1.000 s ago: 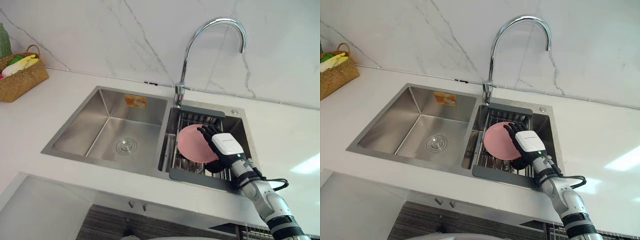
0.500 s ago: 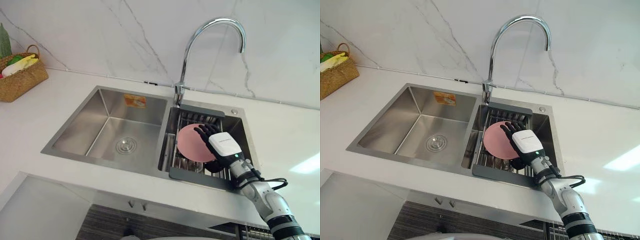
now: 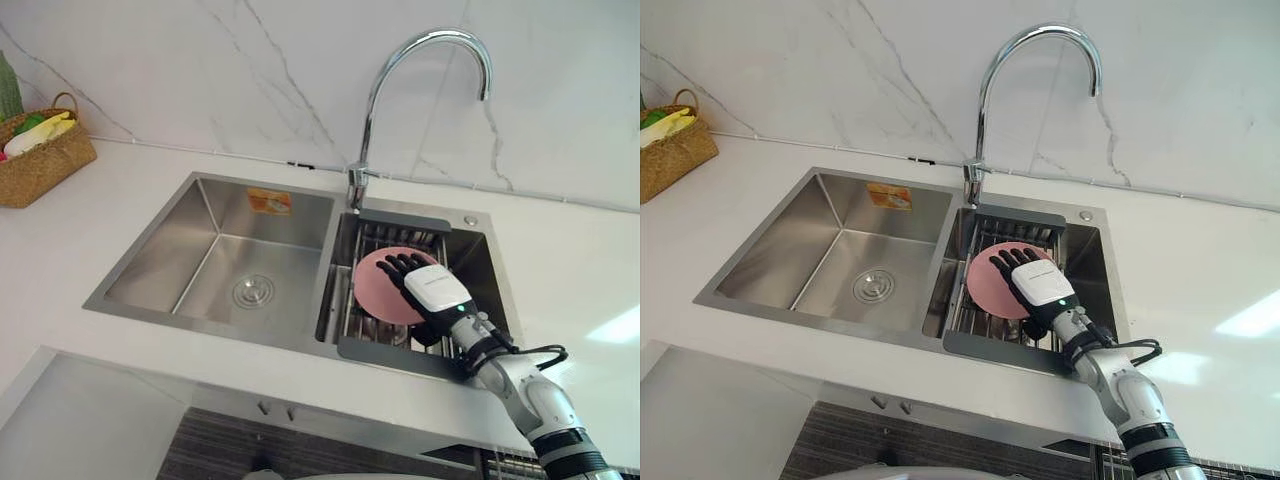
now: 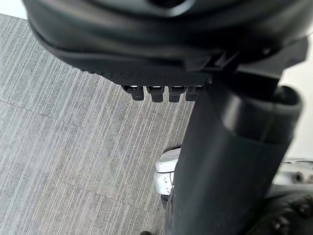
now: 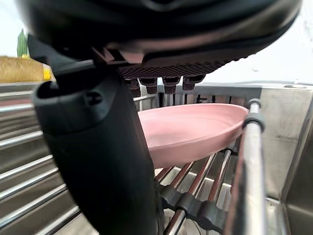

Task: Walk over to the sink, pick up the cup, carry it to the dishwasher, place the cup inside the dishwasher, then close the dishwasher door

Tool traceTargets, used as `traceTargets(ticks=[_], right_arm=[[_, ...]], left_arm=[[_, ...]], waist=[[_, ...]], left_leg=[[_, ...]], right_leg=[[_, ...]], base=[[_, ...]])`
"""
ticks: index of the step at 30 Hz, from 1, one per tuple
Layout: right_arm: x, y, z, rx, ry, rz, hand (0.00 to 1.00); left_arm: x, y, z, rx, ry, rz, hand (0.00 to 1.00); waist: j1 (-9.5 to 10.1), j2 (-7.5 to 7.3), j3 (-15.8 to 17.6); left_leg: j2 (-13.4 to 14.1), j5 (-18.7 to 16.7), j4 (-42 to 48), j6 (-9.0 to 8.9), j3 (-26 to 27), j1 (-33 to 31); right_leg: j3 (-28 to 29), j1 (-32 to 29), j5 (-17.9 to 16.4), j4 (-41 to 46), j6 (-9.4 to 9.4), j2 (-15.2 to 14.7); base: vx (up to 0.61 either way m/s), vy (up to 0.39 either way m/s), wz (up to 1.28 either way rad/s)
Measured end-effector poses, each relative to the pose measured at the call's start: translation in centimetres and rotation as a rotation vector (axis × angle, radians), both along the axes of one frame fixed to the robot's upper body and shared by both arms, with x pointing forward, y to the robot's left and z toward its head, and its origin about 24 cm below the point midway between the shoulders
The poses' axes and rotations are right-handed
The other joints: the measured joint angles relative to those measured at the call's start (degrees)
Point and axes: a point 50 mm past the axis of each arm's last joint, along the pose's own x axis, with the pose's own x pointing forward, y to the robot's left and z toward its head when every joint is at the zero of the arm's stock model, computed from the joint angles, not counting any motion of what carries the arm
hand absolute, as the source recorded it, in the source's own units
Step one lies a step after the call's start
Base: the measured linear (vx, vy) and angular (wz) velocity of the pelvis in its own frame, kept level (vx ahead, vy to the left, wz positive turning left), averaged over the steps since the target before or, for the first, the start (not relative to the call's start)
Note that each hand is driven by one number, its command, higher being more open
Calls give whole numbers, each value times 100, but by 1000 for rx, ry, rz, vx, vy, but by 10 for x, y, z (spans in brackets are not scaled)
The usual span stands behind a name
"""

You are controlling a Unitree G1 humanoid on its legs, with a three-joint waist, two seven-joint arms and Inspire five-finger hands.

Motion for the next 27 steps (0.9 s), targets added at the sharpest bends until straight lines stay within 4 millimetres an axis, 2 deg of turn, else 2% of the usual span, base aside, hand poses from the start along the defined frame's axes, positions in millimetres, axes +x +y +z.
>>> traceTargets(ticks=[11, 27], right_arm=[[5, 9, 1, -82, 12, 14, 100], [-6, -2, -11, 7, -149, 23, 100]], left_arm=[[-1, 0, 0, -15, 3, -1, 100], [-5, 0, 0, -15, 12, 1, 100]], waist=[[15, -3, -34], [-1, -15, -114]], left_leg=[[0, 3, 1, -2, 0, 4], [4, 16, -2, -3, -7, 11]], right_leg=[[0, 1, 6, 0, 2, 1], [1, 8, 5, 1, -9, 5]], base=[[0, 0, 0], [0, 0, 0]])
